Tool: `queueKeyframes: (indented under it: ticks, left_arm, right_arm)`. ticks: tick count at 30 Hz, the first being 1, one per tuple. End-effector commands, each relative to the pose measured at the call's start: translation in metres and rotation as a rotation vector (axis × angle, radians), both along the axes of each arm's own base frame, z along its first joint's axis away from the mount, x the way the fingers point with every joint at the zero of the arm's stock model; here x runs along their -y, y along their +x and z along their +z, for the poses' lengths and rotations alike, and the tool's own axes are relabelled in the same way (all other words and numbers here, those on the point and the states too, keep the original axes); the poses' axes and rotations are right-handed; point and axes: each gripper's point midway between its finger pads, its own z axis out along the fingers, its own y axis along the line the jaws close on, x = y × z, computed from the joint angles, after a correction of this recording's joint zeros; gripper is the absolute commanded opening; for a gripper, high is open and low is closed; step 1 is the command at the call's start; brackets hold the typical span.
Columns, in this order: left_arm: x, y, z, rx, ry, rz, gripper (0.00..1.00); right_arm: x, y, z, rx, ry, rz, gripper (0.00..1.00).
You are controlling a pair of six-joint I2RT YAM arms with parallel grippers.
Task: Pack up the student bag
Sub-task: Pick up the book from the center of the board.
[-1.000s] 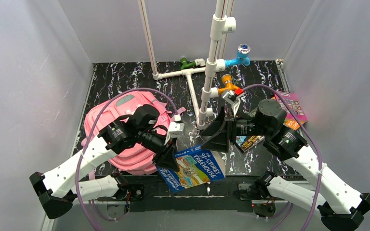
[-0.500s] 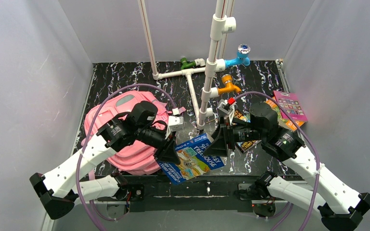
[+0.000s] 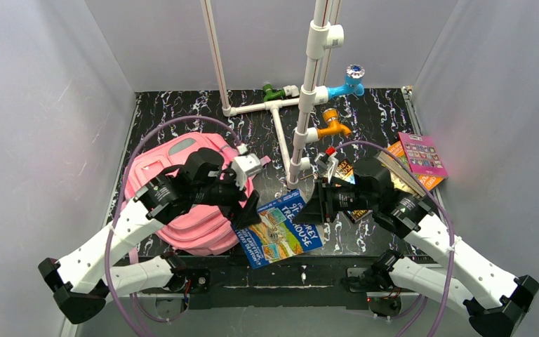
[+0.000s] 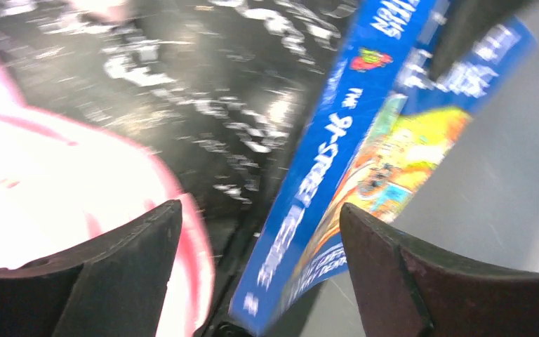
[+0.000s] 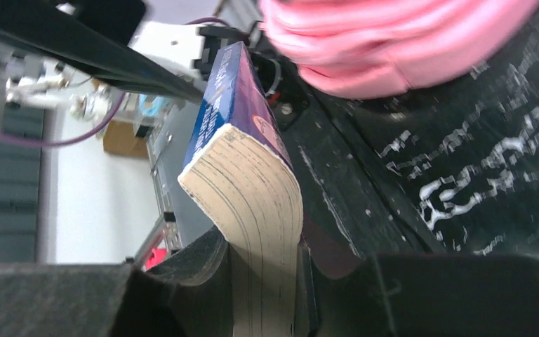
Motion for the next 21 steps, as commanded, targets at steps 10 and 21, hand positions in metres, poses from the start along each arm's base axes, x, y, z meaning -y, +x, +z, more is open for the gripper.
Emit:
queueKeyframes:
  ticks: [10, 21]
  left_arm:
    - [-0.090, 0.024, -0.089, 0.085, 0.490, 0.229, 0.76]
    - [-0.099, 0.044, -0.155, -0.010, 0.789, 0.240, 0.45]
  right_arm:
    - [0.022, 0.038, -0.062, -0.439, -0.040, -0.558, 0.01]
    - [0.033, 0.037, -0.113, -0.512, -0.154, -0.629, 0.01]
